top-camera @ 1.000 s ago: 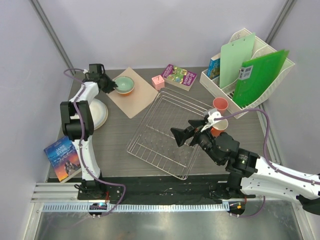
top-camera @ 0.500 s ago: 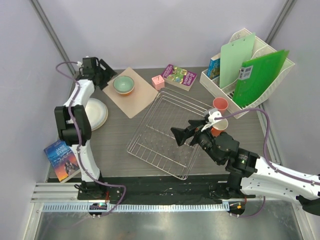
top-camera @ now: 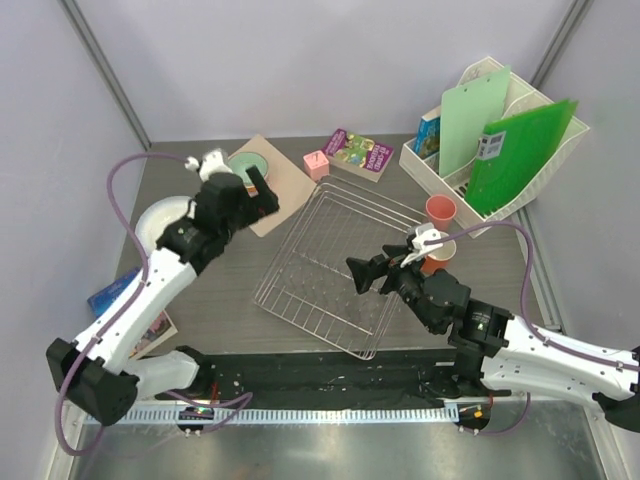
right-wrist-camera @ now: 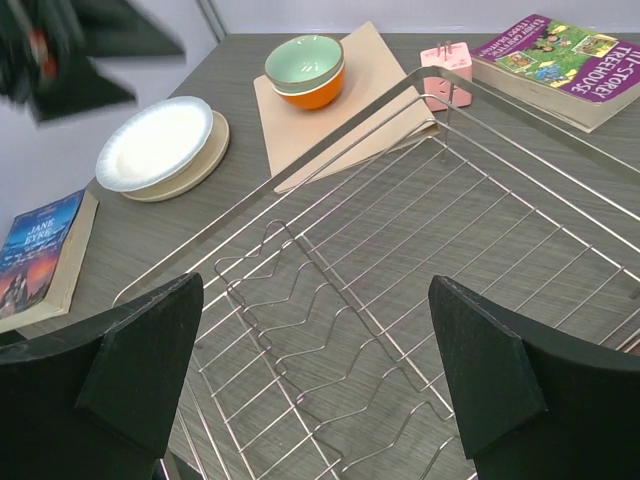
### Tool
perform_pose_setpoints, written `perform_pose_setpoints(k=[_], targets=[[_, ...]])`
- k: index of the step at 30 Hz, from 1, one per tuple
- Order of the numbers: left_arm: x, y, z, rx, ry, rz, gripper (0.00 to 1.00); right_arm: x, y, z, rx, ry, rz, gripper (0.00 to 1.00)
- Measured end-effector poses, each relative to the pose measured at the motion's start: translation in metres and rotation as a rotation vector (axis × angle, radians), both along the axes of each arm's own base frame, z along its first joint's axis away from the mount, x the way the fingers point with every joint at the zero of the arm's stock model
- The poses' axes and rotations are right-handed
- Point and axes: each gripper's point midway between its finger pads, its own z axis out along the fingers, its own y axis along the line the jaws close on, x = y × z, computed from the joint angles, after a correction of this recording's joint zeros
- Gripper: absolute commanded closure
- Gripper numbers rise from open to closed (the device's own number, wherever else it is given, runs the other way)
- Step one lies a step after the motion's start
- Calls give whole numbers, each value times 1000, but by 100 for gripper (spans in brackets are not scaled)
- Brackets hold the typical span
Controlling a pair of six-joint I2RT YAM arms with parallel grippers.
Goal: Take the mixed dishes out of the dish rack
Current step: Reset both arms
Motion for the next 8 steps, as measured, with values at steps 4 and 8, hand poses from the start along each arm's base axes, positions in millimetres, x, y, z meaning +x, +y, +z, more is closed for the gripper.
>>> perform_pose_setpoints(k=[4,8], targets=[[-65,1,-59,142,113,-30,0,1,-2,1,-4,-6,-9,0],[-99,20,-59,174,92,-17,0,3,2,-3,-20,-5,-9,0]])
